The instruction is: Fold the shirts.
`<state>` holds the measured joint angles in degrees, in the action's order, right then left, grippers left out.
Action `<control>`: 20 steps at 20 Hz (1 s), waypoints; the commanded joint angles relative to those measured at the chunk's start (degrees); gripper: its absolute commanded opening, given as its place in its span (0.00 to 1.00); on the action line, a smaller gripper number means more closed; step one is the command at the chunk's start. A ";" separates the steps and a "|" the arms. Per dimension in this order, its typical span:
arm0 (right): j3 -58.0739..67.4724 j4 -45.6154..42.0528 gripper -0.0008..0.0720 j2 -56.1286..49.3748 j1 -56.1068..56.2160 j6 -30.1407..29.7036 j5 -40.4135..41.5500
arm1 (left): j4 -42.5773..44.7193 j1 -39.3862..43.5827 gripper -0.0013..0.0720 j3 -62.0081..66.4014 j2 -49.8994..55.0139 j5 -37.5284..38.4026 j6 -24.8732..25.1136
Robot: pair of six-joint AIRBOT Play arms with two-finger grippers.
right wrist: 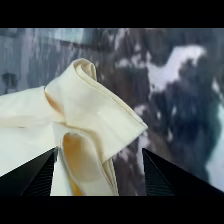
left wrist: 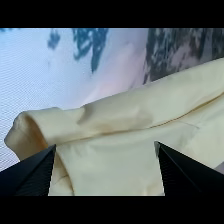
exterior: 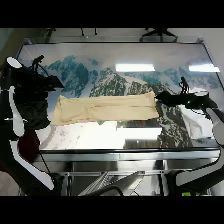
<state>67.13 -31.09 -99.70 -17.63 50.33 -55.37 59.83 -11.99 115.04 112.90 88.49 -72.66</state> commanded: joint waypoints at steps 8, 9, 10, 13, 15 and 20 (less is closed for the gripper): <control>1.57 1.57 0.14 -3.26 6.78 -1.05 -3.80 | -6.19 1.64 0.04 -5.18 -4.17 0.55 1.99; 2.62 1.73 0.03 -3.23 6.58 -1.03 -5.42 | -7.67 2.25 0.04 -5.20 -4.02 0.52 1.90; 4.15 1.68 0.03 -3.15 6.32 -1.03 -7.54 | -8.66 2.93 0.04 -5.20 -3.96 0.50 1.55; 10.80 1.57 0.03 -1.14 4.72 1.07 -15.04 | -11.47 8.09 0.04 -5.22 -3.82 0.31 0.96; 15.43 1.53 0.03 1.68 3.21 4.37 -18.80 | -13.07 14.16 0.04 -5.20 -2.60 -0.70 0.57; 20.24 1.51 0.03 10.43 2.75 9.01 -27.17 | -13.42 31.80 0.04 -5.03 5.18 -13.35 -1.97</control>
<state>84.79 -29.69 -93.82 -14.52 56.03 -77.03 47.24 10.98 109.91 114.30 82.28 -73.14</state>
